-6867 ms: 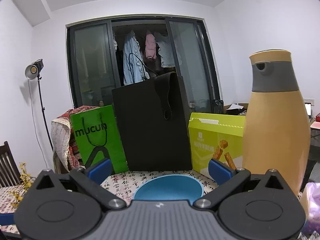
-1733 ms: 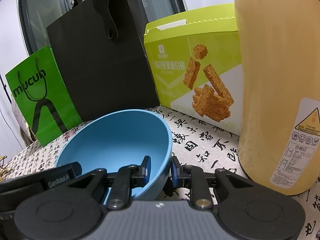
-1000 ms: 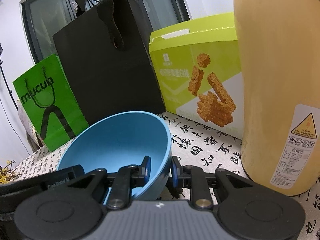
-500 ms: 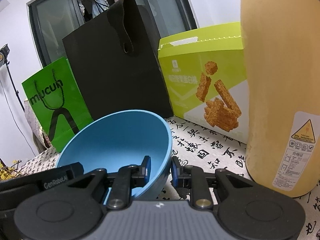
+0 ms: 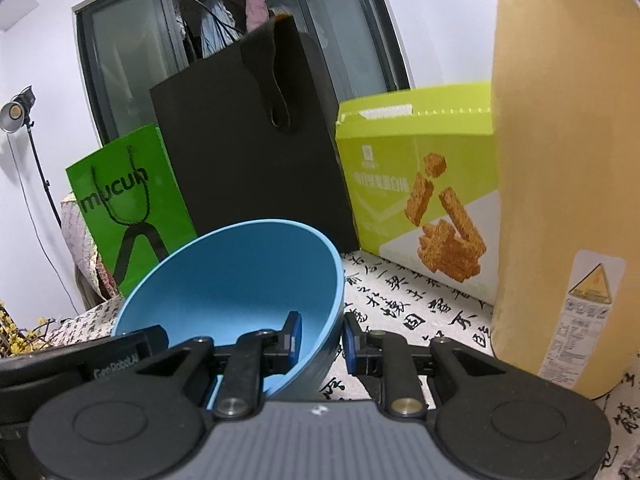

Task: Organize plates and bowls
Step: 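Lift the blue bowl off the table with both grippers, then carry the held blue bowl with both grippers toward the lilac vase and pink suitcase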

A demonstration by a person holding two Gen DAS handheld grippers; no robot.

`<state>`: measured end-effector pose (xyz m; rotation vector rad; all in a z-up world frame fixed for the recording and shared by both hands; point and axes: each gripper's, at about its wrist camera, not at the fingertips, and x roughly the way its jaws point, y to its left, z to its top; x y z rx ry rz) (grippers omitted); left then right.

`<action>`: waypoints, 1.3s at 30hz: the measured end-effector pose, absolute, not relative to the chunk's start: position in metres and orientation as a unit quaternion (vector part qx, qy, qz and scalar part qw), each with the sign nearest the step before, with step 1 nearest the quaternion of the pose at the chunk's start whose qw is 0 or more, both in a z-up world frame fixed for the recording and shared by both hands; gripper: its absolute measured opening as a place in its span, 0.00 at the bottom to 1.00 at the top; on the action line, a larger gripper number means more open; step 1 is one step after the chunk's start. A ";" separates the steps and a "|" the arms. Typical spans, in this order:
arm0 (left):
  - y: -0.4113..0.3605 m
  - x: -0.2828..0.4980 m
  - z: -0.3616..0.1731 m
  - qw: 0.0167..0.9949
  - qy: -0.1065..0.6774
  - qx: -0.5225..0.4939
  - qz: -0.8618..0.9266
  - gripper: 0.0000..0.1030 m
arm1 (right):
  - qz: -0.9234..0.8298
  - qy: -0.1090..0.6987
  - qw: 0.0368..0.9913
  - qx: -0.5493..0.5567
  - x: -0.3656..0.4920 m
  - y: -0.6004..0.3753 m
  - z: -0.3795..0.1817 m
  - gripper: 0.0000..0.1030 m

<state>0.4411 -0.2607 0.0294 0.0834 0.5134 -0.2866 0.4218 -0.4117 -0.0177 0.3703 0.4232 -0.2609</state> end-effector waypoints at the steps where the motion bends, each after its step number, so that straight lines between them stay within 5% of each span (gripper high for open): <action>1: -0.259 0.438 0.031 0.957 0.251 0.041 -0.141 0.14 | -0.126 0.206 0.953 0.183 0.420 -0.411 -0.016 0.20; 39: -0.161 0.366 0.072 0.966 0.232 0.007 -0.113 0.14 | -0.085 0.178 0.970 0.141 0.355 -0.319 0.036 0.20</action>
